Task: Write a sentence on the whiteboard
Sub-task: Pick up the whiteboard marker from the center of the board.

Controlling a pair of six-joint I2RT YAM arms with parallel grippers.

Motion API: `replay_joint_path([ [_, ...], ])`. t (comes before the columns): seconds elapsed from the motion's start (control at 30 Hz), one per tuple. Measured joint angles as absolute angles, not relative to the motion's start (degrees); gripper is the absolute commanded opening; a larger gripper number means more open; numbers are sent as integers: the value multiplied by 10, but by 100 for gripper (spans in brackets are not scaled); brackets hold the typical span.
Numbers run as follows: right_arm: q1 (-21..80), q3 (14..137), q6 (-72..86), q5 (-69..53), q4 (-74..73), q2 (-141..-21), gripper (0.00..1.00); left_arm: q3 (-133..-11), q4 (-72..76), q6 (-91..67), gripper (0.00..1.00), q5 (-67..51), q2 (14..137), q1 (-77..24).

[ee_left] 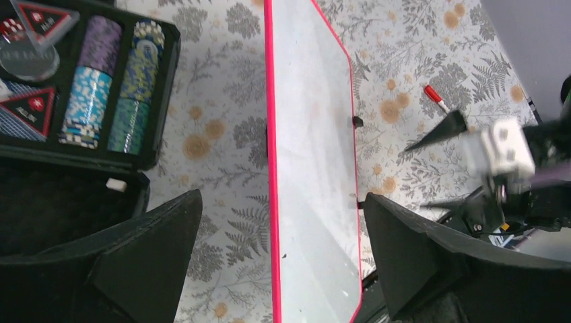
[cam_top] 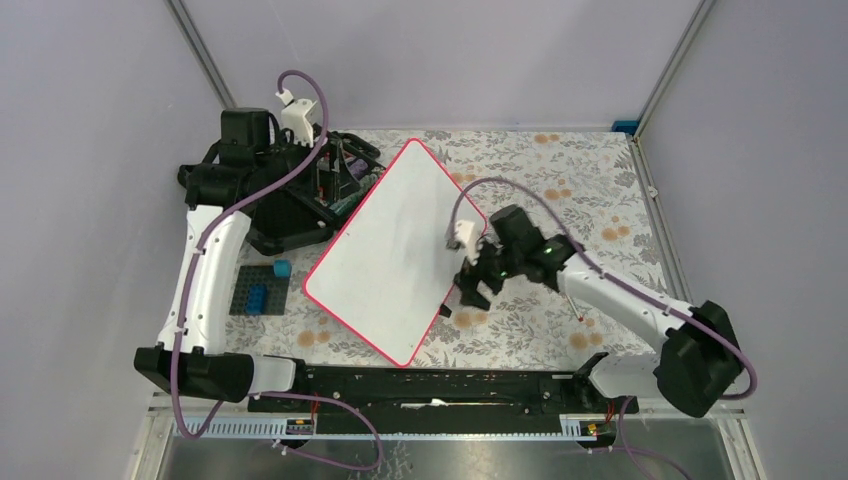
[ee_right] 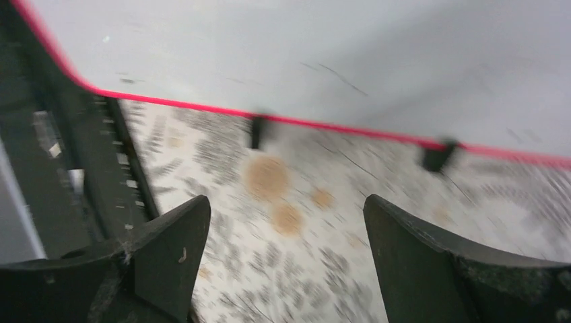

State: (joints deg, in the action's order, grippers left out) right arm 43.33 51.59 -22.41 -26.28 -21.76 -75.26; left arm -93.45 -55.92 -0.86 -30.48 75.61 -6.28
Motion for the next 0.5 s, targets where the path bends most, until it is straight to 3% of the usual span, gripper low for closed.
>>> replay_joint_path([
  [0.33, 62, 514, -323, -194, -359, -736, 70, -936, -535, 22, 99, -286, 758, -118],
  [0.5, -9, 483, -349, -152, -376, -747, 64, -917, -522, 28, 99, -266, 758, -143],
])
